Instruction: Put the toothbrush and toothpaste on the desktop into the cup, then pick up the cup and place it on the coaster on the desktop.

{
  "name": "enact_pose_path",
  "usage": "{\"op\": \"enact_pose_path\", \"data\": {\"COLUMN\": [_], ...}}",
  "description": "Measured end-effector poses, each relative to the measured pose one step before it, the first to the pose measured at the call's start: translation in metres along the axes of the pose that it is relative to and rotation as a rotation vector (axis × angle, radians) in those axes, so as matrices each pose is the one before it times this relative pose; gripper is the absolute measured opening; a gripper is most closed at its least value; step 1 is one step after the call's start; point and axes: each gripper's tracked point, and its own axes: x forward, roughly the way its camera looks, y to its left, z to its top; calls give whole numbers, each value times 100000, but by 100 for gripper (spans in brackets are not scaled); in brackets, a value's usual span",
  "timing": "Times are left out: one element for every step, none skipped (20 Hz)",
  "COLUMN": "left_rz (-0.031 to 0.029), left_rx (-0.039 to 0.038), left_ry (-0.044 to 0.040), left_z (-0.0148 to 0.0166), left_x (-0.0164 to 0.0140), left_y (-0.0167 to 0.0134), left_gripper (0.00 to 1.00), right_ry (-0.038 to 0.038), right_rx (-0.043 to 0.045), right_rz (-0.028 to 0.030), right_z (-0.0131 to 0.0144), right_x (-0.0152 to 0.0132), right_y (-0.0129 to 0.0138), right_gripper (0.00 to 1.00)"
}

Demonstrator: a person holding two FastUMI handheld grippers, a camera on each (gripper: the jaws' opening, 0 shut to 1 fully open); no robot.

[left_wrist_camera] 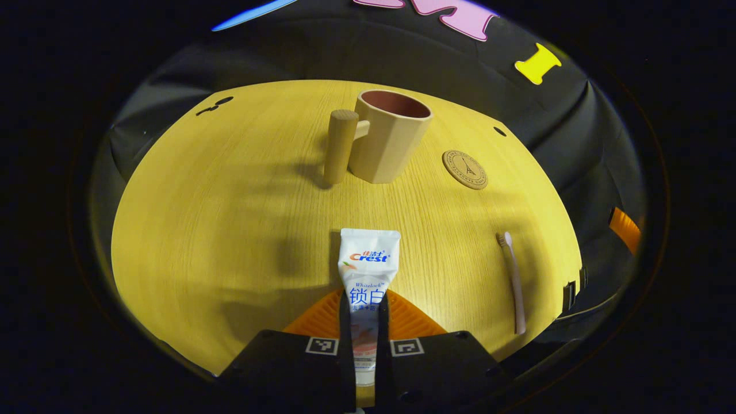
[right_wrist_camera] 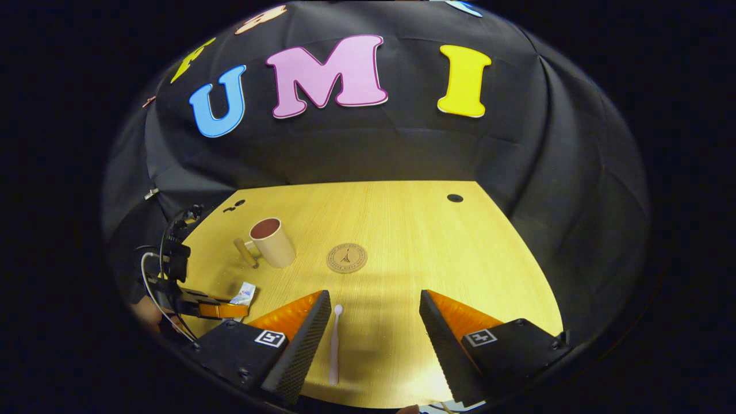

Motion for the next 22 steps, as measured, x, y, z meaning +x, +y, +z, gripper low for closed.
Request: {"op": "enact_pose_path", "data": {"left_rz": [-483,-287,-77,-590,-303,-667,-755,-862,-898,-964,-830,-872,-1020,-1159,-1332,-1243,-1037,-528,-607,-381,-176,-270], "left_rx": [-327,116,586,817,497,-146,-1021,-1168,-1072,-774,-530,-488,-446,-651,-729,-659,-438,-229,147,312,276,157], "left_ry": [-1169,-1102,-1305,-1241,-1509,-1641,-1398,-1739,-2228,-2142,-2339,-2724,-2892,-3002,-2721,-2850,-2870,-2508,-2394,-2228,-2060,-1897], "left_z": [246,332,376,402,647,586,582,629,870,797,1045,1106,1311,1353,1414,1284,1379,1285,1055,1038,938,596], "left_x": [-308,-463,-580,-439,-608,-683,-557,-541,-527,-475,-530,-389,-445,-396,-212,-59,-109,186,-91,546,560,483], "left_y": [-329,-311,-285,-390,-378,-385,-304,-309,-304,-303,-274,-236,-247,-251,-289,-273,-121,15,77,89,170,192], "left_gripper": [18,18,18,18,18,18,18,18,18,18,18,18,18,18,18,18,18,18,18,18,17,17], "right_ry": [2424,2787,2938,3566,3401,3108,3187,2873,3244,3128,2892,3012,2539,1514,1415,1316,1554,1599,1703,1623,1798,-351], "right_rx": [1011,943,826,558,296,-389,-1247,-1644,-2043,-2071,-1485,-1462,-1295,-581,-13,205,218,-94,-176,207,390,478], "right_rz": [815,869,515,627,871,553,175,82,265,-184,132,-108,-57,-221,-240,-242,33,23,-7,-108,-363,-659], "right_z": [-583,-792,-769,-939,-722,-886,-757,-874,-849,-799,-660,-754,-495,-204,-122,-208,-110,-120,-111,-228,-263,298], "right_x": [230,371,357,576,629,602,778,600,737,781,716,757,815,690,564,498,325,515,405,176,62,40], "right_y": [226,308,204,292,442,458,337,374,359,341,335,318,281,282,169,203,195,154,95,169,3,-51], "right_gripper": [94,93,93,93,93,92,91,90,88,87,84,84,83,81,78,78,76,76,73,70,61,57]}}
